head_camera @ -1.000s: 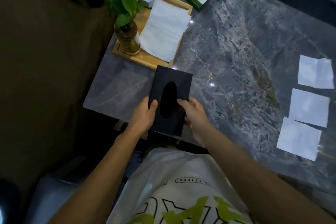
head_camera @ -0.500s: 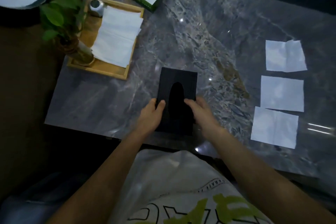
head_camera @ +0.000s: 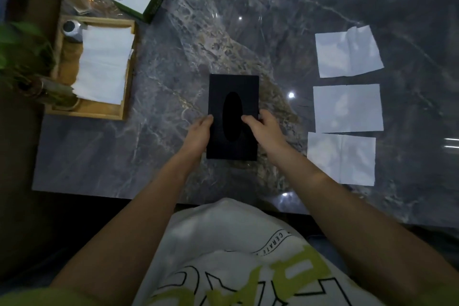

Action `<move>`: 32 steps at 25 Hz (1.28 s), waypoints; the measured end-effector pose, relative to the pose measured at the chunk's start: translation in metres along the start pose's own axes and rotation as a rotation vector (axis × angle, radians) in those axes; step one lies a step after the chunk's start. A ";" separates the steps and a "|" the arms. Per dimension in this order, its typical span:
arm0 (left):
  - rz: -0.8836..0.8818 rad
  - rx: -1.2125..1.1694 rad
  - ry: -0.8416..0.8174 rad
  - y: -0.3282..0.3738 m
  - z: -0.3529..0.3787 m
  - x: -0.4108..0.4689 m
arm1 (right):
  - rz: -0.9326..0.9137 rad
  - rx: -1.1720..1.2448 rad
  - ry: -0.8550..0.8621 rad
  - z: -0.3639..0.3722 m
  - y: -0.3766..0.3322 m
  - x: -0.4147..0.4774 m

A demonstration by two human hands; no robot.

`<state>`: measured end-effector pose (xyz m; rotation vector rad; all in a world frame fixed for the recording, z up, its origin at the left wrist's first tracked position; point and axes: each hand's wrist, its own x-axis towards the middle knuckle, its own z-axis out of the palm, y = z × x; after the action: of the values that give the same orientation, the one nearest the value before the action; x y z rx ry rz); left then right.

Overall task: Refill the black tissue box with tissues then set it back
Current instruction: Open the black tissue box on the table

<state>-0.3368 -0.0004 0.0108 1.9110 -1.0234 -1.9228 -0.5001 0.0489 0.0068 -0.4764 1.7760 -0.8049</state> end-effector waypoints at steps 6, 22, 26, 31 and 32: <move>0.016 -0.036 -0.048 -0.003 -0.008 0.011 | -0.012 -0.065 0.080 0.013 0.001 0.007; 0.041 -0.155 -0.037 0.000 -0.040 0.017 | 0.073 0.088 -0.024 -0.004 -0.011 -0.006; 0.001 -0.246 -0.314 0.013 -0.045 0.003 | 0.164 0.380 -0.169 -0.005 -0.017 -0.018; -0.002 -0.407 -0.443 0.020 -0.030 -0.009 | 0.232 0.416 -0.239 0.004 -0.035 -0.028; 0.020 -0.414 -0.430 0.018 -0.028 -0.010 | 0.229 0.351 -0.248 0.004 -0.039 -0.029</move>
<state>-0.3141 -0.0158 0.0323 1.2924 -0.6572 -2.3666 -0.4890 0.0397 0.0533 -0.1297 1.3933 -0.8336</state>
